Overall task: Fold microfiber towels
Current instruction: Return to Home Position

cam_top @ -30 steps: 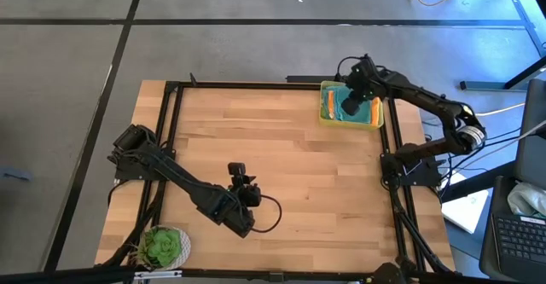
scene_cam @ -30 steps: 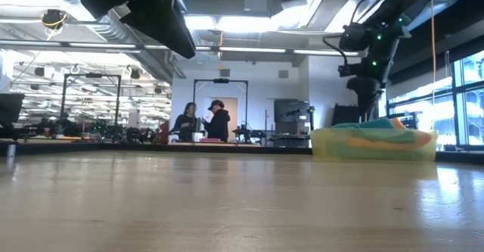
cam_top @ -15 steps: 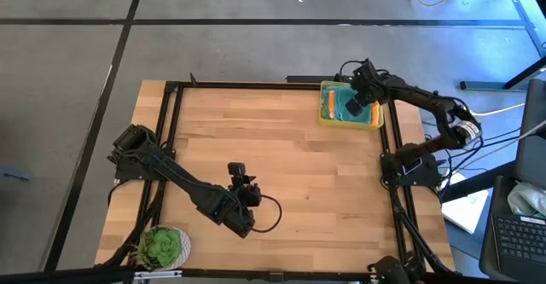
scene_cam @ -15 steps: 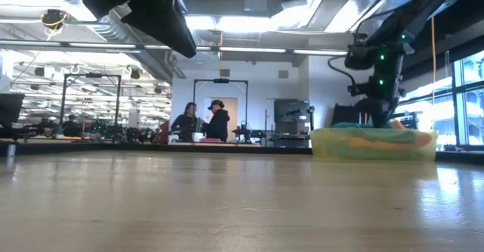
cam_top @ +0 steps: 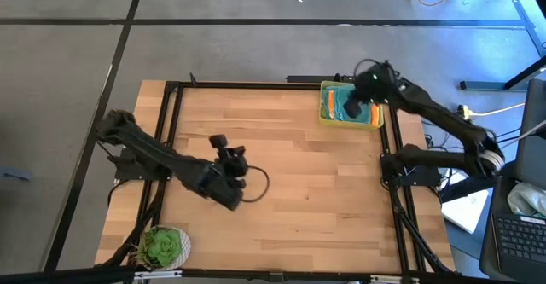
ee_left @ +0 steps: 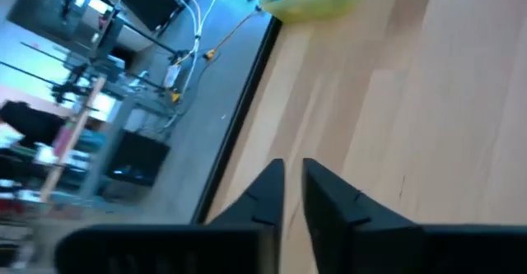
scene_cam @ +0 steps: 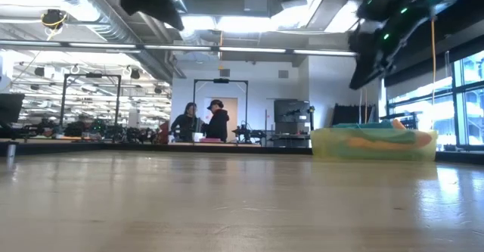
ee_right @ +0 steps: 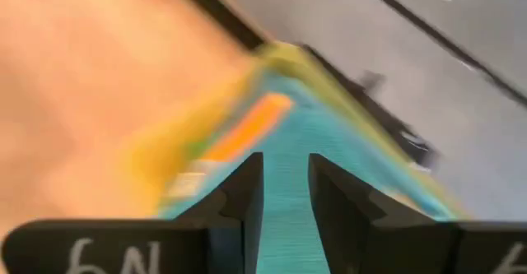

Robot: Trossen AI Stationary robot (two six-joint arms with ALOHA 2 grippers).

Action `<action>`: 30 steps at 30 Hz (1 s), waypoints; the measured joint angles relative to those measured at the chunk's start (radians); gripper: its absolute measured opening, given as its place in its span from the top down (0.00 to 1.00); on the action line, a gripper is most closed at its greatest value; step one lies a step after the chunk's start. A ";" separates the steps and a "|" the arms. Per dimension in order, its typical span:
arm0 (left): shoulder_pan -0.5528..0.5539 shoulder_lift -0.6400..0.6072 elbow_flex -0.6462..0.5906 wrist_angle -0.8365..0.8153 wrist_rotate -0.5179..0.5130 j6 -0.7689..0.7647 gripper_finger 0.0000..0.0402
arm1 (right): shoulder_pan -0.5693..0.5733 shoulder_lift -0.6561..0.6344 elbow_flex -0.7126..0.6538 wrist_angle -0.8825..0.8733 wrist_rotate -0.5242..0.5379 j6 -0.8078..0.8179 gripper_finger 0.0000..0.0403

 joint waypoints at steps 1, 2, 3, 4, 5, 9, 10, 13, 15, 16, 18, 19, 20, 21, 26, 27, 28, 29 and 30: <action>0.005 -0.040 -0.039 0.027 0.000 0.001 0.93 | 0.025 -0.044 -0.020 -0.001 -0.038 0.014 0.75; 0.009 -0.082 -0.084 0.067 0.000 0.008 0.96 | 0.053 -0.088 -0.046 0.001 -0.068 0.030 0.75; 0.013 -0.126 -0.135 0.116 0.001 0.016 0.98 | 0.083 -0.135 -0.075 0.003 -0.087 0.040 0.75; 0.017 -0.171 -0.187 0.163 0.001 0.026 0.99 | 0.117 -0.184 -0.106 0.007 -0.096 0.059 0.75; 0.022 -0.218 -0.240 0.223 0.008 0.043 0.99 | 0.149 -0.232 -0.138 0.019 -0.098 0.076 0.75; 0.050 -0.387 -0.440 0.553 0.136 0.173 1.00 | 0.293 -0.445 -0.297 0.129 -0.113 0.204 0.75; 0.062 -0.424 -0.485 0.649 0.183 0.219 1.00 | 0.330 -0.495 -0.335 0.170 -0.125 0.234 0.75; 0.114 -0.516 -0.612 0.896 0.326 0.338 1.00 | 0.428 -0.627 -0.438 0.281 -0.141 0.299 0.77; 0.151 -0.569 -0.686 1.014 0.407 0.381 1.00 | 0.485 -0.693 -0.491 0.318 -0.134 0.320 0.79; 0.169 -0.593 -0.717 1.057 0.437 0.387 1.00 | 0.509 -0.717 -0.511 0.328 -0.131 0.323 0.81; 0.201 -0.641 -0.772 1.114 0.486 0.387 1.00 | 0.552 -0.766 -0.545 0.324 -0.131 0.322 0.85; 0.214 -0.660 -0.797 1.137 0.500 0.387 1.00 | 0.571 -0.788 -0.561 0.328 -0.131 0.321 0.88; 0.222 -0.676 -0.820 1.164 0.513 0.387 1.00 | 0.590 -0.813 -0.579 0.333 -0.131 0.321 0.90; 0.228 -0.693 -0.841 1.186 0.524 0.390 1.00 | 0.609 -0.837 -0.603 0.353 -0.131 0.321 0.93; 0.250 -0.780 -0.954 1.345 0.588 0.441 1.00 | 0.697 -0.941 -0.780 0.624 -0.131 0.334 0.98; 0.258 -0.796 -0.978 1.381 0.608 0.455 1.00 | 0.711 -0.956 -0.823 0.688 -0.131 0.333 0.97; 0.267 -0.813 -1.004 1.420 0.624 0.463 1.00 | 0.725 -0.970 -0.827 0.656 -0.117 0.318 0.97; 0.279 -0.828 -1.027 1.451 0.638 0.465 1.00 | 0.738 -0.971 -0.825 0.634 -0.090 0.302 0.98; 0.293 -0.843 -1.050 1.474 0.656 0.465 1.00 | 0.750 -0.970 -0.826 0.627 -0.063 0.291 0.98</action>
